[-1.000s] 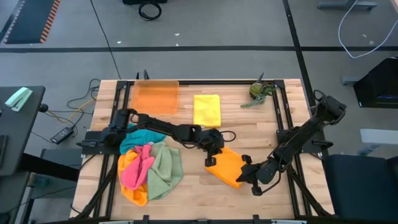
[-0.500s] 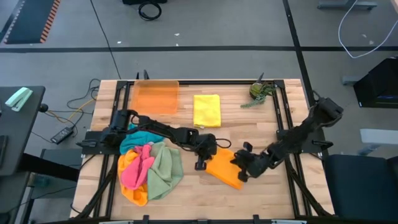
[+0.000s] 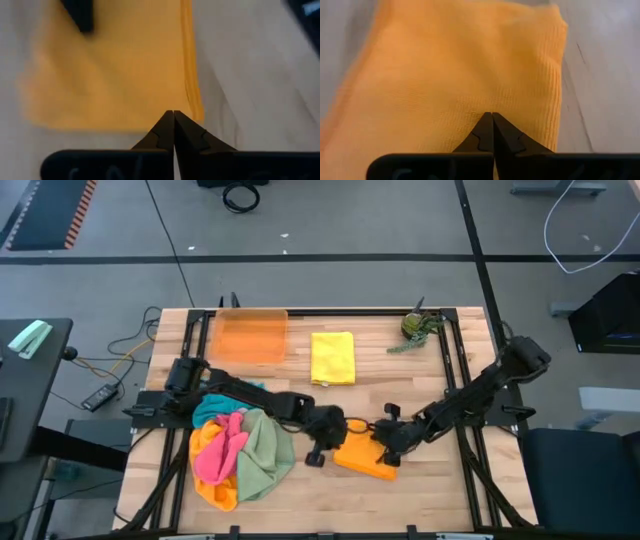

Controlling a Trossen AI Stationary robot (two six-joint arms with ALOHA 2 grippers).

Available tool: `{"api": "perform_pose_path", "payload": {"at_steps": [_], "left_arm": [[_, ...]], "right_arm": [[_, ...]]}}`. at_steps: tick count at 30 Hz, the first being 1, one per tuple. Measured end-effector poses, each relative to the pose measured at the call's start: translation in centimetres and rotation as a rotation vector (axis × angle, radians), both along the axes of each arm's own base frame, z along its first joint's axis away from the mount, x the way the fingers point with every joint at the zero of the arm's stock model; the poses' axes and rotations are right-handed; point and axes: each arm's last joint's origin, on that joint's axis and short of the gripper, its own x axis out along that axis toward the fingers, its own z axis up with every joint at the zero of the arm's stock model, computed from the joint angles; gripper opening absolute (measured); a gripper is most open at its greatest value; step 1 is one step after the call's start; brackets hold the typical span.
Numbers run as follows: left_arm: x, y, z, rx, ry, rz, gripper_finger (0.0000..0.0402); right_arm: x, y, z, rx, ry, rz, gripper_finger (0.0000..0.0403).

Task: Fold microfiber towels
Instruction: Fold the right orange towel

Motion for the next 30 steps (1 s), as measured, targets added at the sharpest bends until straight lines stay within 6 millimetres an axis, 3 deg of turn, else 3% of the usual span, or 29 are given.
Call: {"api": "perform_pose_path", "payload": {"at_steps": [2,6,10,17,25,30], "left_arm": [[0.5,0.7,1.1,0.018,-0.093,-0.001,0.001],[2.0,2.2,1.3,0.016,-0.238,0.031,0.0006],[2.9,3.5,-1.3,0.017,-0.226,0.062,0.0007],[3.1,5.2,-3.8,0.011,-0.134,0.115,0.0008],[3.1,5.2,-5.7,0.0,-0.076,0.133,0.0008],[3.0,5.5,-4.9,0.011,-0.089,0.145,0.0006]], "right_arm": [[0.1,-0.1,0.9,0.038,-0.029,0.028,0.0001],[-0.4,-0.1,2.9,0.105,-0.078,0.051,0.0001],[-2.0,0.4,4.2,0.129,-0.074,0.036,0.0001],[-3.9,1.1,2.7,0.055,-0.021,-0.079,0.0001],[-4.9,0.7,-0.5,0.097,0.013,-0.161,0.0001],[-4.9,0.7,-0.1,0.091,0.006,-0.121,0.0001]]}}
